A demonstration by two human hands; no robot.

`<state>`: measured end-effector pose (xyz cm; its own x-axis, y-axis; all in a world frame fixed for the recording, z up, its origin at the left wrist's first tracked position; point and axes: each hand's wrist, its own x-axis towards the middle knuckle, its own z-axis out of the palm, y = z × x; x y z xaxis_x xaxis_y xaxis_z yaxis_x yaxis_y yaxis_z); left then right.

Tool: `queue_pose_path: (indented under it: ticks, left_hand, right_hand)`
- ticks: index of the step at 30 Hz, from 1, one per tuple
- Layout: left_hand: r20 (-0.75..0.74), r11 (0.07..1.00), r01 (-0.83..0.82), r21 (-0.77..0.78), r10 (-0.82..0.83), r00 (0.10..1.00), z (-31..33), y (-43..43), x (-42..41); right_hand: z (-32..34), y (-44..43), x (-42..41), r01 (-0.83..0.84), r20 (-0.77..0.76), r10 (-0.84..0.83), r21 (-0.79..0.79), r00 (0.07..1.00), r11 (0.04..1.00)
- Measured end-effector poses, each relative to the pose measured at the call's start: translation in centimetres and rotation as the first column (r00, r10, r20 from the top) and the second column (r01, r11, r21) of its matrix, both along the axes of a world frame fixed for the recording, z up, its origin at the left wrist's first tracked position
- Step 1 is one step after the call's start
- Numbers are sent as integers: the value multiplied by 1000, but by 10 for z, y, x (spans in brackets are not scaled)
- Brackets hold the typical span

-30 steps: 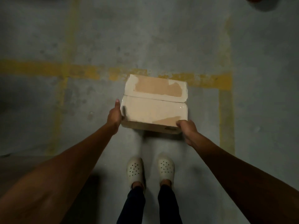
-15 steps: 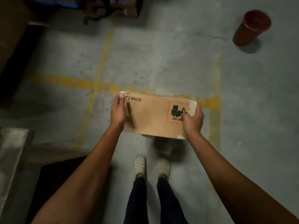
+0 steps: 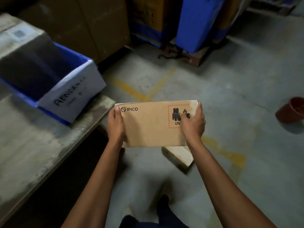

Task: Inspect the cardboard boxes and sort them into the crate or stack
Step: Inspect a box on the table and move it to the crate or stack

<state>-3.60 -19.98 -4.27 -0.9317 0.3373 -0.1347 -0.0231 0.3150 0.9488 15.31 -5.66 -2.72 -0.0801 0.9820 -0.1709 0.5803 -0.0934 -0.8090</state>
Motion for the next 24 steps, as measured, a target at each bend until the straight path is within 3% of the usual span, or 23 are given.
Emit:
queue_pose_path:
  ticks: [9,16,24]
  left_hand:
    - [62,941,-337,-38,339,939,53,-217,-59]
    - [15,743,-667,-60,669,743,78,-392,-62]
    - [63,591,-803,-77,806,588,82,-500,-71]
  right_hand:
    - [55,-170,-95,-322,-42,328,104,944,941]
    - [70,-312,-155,-550,-93,569,166,817,818]
    - [69,-401,-203,-682,-193,700,161,687,713]
